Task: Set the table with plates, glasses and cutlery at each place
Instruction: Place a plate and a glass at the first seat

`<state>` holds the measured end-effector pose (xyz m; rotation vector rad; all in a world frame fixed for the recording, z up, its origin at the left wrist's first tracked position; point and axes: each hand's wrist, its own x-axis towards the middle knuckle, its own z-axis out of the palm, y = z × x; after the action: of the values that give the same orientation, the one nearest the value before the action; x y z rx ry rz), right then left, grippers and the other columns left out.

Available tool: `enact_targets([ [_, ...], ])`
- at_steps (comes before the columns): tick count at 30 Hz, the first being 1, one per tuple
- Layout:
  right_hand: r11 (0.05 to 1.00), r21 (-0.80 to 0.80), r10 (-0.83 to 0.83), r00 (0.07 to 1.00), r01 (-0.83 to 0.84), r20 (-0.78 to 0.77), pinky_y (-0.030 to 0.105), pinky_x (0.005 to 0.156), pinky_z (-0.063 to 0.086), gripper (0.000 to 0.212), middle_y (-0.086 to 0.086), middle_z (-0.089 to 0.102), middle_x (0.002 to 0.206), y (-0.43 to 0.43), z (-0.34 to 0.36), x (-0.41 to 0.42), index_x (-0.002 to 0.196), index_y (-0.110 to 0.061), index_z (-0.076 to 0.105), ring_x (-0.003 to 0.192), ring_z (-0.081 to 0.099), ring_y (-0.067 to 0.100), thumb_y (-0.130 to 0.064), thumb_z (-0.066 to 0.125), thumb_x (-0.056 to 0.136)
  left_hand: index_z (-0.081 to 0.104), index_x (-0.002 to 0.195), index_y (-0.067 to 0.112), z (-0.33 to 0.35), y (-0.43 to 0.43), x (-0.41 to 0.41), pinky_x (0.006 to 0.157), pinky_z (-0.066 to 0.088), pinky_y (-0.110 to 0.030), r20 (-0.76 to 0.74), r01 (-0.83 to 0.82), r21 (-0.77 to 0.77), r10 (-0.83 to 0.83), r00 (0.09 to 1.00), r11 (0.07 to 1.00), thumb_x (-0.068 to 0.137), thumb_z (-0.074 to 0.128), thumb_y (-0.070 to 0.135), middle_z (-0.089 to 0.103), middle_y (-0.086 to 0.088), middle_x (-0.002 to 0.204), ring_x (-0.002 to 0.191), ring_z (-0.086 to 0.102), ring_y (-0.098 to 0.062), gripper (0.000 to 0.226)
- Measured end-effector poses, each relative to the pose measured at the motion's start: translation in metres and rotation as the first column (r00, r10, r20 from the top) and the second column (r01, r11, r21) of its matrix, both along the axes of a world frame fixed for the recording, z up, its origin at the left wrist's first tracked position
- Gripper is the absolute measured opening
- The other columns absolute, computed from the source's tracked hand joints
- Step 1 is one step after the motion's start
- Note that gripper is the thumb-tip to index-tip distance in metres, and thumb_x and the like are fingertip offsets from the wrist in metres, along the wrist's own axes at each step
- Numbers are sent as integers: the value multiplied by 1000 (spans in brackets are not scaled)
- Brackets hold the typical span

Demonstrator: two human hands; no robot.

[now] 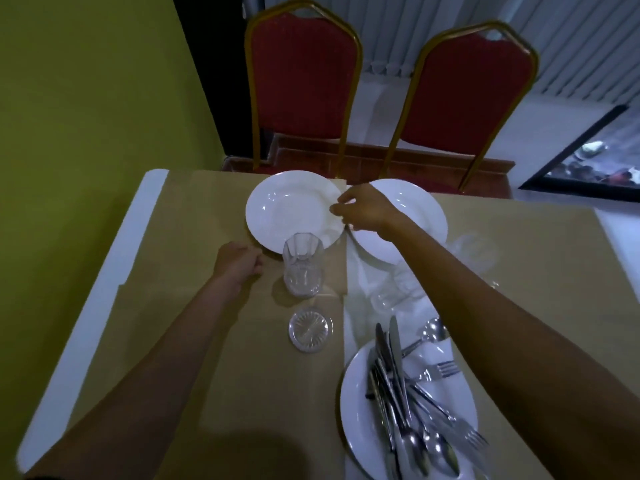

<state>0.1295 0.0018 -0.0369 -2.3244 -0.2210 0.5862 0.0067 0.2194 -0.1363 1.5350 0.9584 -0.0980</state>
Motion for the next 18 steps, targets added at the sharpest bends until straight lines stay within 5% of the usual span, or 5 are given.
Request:
enact_targets([
  [3,992,108,-63,998,64,-14,40,84,60,29,10,70,107,-18,20,-29,110,-6,70,89,72,23,-27,69,90,61,68,11,11,-13,-38,65,48,-42,16,7,-73,-6,1000,997,79,58,4,56,-16,71,68,52,-26,14],
  [7,959,261,-104,994,107,-23,28,72,57,26,7,73,103,-45,45,-82,113,-8,70,84,73,17,-24,66,93,63,95,5,23,-45,-87,66,48,-39,28,-26,-156,31,999,987,85,63,5,60,-16,75,72,52,-26,10],
  [11,926,362,-77,992,107,-96,29,69,58,18,3,74,98,-83,57,-138,110,-12,69,82,74,17,-22,63,96,65,95,4,34,-95,-133,67,49,-37,17,-89,-241,96,995,966,87,66,4,65,-15,71,71,56,-25,8],
  [18,950,305,10,970,67,-243,32,67,57,12,4,75,90,-147,24,-227,99,-13,72,73,74,17,-20,65,93,67,91,4,53,-196,-187,66,55,-33,-33,154,-207,-164,986,966,92,58,0,66,-16,81,72,61,-24,10],
])
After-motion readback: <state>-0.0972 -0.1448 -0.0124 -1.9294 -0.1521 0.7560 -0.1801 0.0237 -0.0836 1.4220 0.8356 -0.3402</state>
